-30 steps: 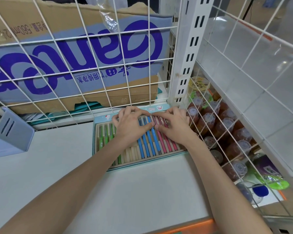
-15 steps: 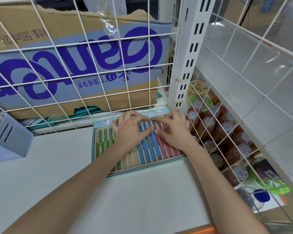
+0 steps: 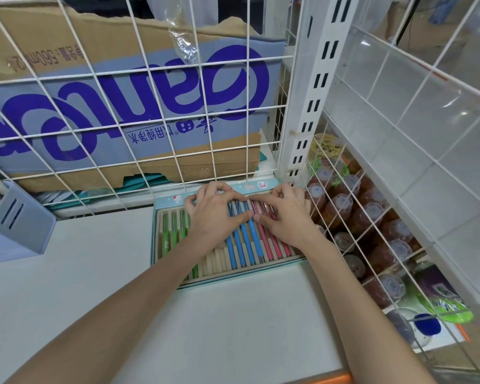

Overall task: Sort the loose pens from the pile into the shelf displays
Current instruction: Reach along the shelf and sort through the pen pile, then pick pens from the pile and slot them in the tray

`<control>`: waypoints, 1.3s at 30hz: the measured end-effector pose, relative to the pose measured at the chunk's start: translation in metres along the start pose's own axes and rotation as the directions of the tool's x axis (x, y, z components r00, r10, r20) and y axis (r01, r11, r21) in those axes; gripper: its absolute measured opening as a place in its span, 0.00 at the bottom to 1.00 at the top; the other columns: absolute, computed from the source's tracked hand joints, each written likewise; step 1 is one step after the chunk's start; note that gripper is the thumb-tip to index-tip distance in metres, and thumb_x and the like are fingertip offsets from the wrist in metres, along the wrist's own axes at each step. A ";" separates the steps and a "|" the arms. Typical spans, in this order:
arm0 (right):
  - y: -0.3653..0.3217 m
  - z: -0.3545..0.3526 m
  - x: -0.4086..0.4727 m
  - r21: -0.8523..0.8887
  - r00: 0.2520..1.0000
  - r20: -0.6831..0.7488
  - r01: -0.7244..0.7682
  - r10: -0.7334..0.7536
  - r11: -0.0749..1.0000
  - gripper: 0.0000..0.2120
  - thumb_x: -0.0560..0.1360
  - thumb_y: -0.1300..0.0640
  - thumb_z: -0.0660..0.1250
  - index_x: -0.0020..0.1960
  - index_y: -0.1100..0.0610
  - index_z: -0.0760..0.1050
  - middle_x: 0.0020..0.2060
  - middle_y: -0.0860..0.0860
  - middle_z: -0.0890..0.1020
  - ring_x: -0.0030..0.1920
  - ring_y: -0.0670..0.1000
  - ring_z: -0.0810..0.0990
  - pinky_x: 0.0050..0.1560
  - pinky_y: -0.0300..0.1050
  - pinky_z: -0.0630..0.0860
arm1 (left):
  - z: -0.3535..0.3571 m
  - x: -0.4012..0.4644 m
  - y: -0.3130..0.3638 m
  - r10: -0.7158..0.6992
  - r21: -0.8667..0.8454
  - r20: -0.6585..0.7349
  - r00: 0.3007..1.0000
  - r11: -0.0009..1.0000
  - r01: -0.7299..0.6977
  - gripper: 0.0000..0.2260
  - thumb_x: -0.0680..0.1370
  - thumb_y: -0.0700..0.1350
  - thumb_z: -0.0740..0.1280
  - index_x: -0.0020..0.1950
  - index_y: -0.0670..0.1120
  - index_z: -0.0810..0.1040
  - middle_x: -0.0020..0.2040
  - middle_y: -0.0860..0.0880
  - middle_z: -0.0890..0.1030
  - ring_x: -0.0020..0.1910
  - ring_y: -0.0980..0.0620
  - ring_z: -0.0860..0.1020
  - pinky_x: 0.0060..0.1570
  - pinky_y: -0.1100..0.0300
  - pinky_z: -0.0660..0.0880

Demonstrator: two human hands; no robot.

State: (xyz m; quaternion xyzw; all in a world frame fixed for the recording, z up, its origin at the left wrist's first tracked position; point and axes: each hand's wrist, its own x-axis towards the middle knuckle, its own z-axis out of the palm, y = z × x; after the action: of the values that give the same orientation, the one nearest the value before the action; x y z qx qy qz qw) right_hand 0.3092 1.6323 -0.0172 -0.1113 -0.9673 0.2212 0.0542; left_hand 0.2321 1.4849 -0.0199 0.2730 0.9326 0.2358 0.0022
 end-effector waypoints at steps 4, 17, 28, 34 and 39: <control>-0.001 -0.002 0.000 -0.012 1.000 0.015 -0.002 0.002 1.000 0.20 0.75 0.44 0.64 0.67 0.38 0.68 0.50 0.46 0.61 0.56 0.50 0.60 0.58 0.47 0.59 | -0.001 0.000 0.001 0.010 0.023 0.014 1.000 1.000 -0.010 0.16 0.71 0.63 0.66 0.57 0.60 0.77 0.60 0.57 0.67 0.65 0.55 0.61 0.62 0.52 0.52; -0.002 -0.006 -0.001 0.044 0.999 0.043 -0.010 0.009 0.999 0.20 0.76 0.46 0.63 0.68 0.41 0.68 0.55 0.47 0.65 0.62 0.51 0.60 0.63 0.48 0.57 | 0.000 -0.004 0.003 -0.005 0.030 0.001 1.000 1.000 0.005 0.16 0.72 0.61 0.66 0.59 0.59 0.76 0.61 0.56 0.68 0.66 0.56 0.61 0.68 0.49 0.52; -0.005 -0.008 -0.004 0.054 0.999 0.034 -0.016 0.014 0.998 0.21 0.75 0.45 0.65 0.67 0.42 0.69 0.56 0.48 0.67 0.61 0.51 0.61 0.63 0.46 0.57 | -0.018 -0.030 -0.006 0.011 -0.171 -0.029 1.000 0.985 -0.016 0.22 0.77 0.54 0.64 0.70 0.55 0.67 0.68 0.53 0.70 0.67 0.54 0.66 0.69 0.54 0.59; -0.032 -0.017 -0.011 0.059 0.990 -0.137 0.051 -0.042 0.997 0.16 0.75 0.52 0.67 0.63 0.51 0.76 0.58 0.52 0.74 0.62 0.56 0.68 0.65 0.53 0.63 | -0.075 -0.099 -0.072 0.005 -0.192 -0.210 0.978 0.980 -0.046 0.18 0.76 0.50 0.64 0.64 0.48 0.75 0.61 0.54 0.75 0.61 0.58 0.70 0.62 0.68 0.62; -0.122 -0.009 -0.018 0.059 0.975 -0.098 0.205 -0.199 0.977 0.17 0.74 0.57 0.67 0.63 0.53 0.76 0.61 0.54 0.75 0.63 0.57 0.70 0.65 0.53 0.65 | -0.129 -0.158 -0.142 -0.109 -0.086 -0.315 0.943 0.993 0.086 0.12 0.76 0.43 0.68 0.59 0.49 0.78 0.59 0.54 0.77 0.57 0.58 0.73 0.57 0.67 0.65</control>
State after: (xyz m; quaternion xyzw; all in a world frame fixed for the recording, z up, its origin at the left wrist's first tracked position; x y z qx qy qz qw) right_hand 0.3046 1.5245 0.0441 -0.0204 -0.9620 0.2421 0.1243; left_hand 0.2770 1.2429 0.0128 0.1846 0.9242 0.3092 -0.1272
